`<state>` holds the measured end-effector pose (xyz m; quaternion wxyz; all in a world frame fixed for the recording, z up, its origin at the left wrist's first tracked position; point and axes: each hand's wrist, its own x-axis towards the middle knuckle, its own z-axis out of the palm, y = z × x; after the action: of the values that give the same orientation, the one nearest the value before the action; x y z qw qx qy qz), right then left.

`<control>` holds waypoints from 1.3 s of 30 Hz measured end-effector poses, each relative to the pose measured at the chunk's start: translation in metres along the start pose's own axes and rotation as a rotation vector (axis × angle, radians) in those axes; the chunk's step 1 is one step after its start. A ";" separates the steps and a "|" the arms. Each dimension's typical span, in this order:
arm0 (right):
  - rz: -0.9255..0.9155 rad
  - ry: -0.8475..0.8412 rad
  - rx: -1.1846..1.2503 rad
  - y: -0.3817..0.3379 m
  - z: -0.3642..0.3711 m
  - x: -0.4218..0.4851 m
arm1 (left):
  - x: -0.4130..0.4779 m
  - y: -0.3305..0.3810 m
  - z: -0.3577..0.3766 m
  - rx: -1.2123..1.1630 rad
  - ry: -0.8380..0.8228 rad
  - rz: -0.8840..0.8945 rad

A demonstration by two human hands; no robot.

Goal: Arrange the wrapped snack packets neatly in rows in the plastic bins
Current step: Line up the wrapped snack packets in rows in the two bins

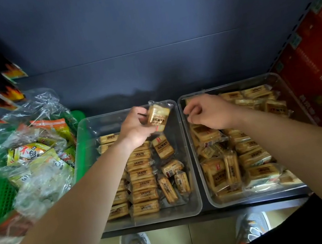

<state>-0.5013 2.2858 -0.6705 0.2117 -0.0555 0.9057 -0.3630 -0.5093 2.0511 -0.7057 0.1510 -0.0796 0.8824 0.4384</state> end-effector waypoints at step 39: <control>-0.014 -0.116 -0.162 0.002 0.014 -0.006 | 0.030 -0.055 0.048 0.592 0.208 0.436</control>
<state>-0.4898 2.2799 -0.6794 0.2563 -0.0998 0.9178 -0.2864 -0.5131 2.0561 -0.7845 -0.0197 0.1132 0.9777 0.1758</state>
